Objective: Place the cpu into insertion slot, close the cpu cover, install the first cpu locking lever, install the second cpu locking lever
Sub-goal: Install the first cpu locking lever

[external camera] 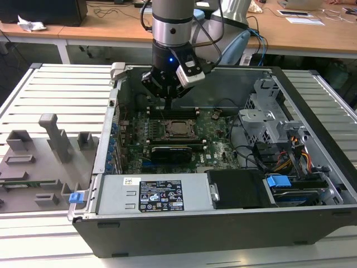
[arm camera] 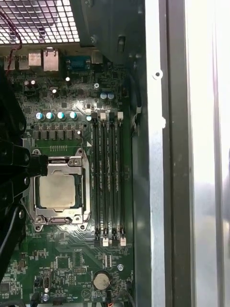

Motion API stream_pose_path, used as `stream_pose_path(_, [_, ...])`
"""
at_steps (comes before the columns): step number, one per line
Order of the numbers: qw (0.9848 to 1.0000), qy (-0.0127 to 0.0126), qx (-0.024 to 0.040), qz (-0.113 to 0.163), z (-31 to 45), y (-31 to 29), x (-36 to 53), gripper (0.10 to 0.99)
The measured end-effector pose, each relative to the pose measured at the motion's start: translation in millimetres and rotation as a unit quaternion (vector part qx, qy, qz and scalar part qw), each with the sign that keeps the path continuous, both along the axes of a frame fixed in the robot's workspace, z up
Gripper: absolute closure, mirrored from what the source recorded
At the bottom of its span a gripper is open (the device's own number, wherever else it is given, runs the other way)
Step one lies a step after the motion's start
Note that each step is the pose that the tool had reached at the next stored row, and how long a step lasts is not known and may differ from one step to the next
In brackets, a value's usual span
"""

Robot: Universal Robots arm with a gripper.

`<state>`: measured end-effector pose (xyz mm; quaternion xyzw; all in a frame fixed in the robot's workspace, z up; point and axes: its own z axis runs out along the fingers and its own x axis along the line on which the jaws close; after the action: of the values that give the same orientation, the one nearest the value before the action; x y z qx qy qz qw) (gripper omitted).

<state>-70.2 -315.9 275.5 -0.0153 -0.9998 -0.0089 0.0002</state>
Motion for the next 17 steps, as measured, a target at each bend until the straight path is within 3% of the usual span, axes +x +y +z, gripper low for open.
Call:
stream_pose_path(4, [1.0, -0.0003, 0.0002, 0.0, 0.0, 0.0, -15.8, 0.98])
stream_pose_path(7, [1.0, -0.0032, 0.0013, 0.007, -1.6, 0.0, -31.1, 0.98])
stream_pose_path(9, [0.9997, -0.0033, 0.0014, 0.026, -6.9, 2.2, -32.8, 0.98])
stream_pose_path(13, [0.9996, -0.0033, 0.0014, 0.028, -13.5, 6.4, -34.0, 0.98])
stream_pose_path(17, [0.9996, -0.0033, 0.0014, 0.028, -14.9, 10.3, -34.0, 0.98])
